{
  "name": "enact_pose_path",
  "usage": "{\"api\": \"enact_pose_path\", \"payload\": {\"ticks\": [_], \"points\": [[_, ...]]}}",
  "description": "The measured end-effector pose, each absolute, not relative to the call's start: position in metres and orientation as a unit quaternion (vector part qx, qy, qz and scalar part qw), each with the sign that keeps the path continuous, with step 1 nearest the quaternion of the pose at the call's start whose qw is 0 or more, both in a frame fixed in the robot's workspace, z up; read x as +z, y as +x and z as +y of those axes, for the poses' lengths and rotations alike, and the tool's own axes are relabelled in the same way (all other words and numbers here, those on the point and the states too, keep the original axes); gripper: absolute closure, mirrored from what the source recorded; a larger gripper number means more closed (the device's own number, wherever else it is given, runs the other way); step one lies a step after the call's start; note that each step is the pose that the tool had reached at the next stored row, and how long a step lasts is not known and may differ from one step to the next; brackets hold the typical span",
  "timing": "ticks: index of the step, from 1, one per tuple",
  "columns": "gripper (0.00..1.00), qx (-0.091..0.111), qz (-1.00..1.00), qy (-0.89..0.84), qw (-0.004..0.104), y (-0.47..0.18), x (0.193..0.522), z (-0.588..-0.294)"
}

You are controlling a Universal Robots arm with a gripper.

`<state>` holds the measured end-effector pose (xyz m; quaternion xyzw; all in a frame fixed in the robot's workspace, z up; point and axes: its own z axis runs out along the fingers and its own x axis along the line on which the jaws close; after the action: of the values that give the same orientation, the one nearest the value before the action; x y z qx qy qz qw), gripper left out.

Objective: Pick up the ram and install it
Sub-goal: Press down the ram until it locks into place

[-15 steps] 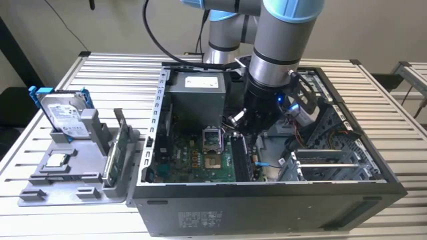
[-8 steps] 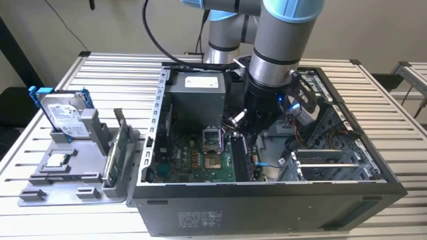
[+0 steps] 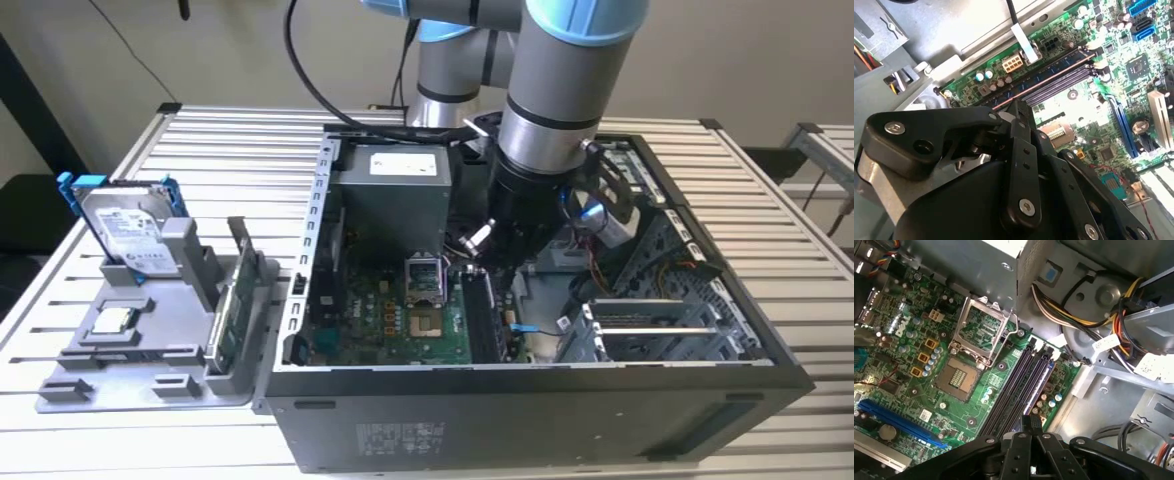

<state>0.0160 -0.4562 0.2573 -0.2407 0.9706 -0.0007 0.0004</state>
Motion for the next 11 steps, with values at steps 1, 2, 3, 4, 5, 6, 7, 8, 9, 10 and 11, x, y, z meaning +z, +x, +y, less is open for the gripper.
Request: {"api": "enact_pose_path", "payload": {"ticks": [1, 2, 3, 4, 5, 6, 7, 8, 9, 10, 11], "points": [[0.89, -0.001, 0.97, -0.244, 0.0, 0.016, 0.2573, -0.4562], [0.89, -0.001, 0.969, -0.247, 0.0, 0.016, 0.2573, -0.4562], [0.89, -0.001, 0.968, -0.252, 0.0, 0.0159, 0.2573, -0.4562], [0.89, -0.001, 0.966, -0.257, 0.0, 0.0159, 0.2573, -0.4562], [0.89, -0.001, 0.965, -0.263, 0.0, 0.0159, 0.2573, -0.4562], [0.89, -0.001, 0.963, -0.269, 0.0, 0.0159, 0.2573, -0.4563], [0.89, -0.001, 0.962, -0.275, 0.0, 0.0159, 0.2573, -0.4563], [0.89, -0.001, 0.96, -0.28, 0.0, 0.0159, 0.2573, -0.4563], [0.89, -0.001, 0.958, -0.286, 0.0, 0.0159, 0.2573, -0.4563], [0.89, -0.001, 0.957, -0.291, 0.0, 0.016, 0.2573, -0.4563], [0.89, -0.001, 0.955, -0.297, 0.0, 0.016, 0.2573, -0.4563]]}}
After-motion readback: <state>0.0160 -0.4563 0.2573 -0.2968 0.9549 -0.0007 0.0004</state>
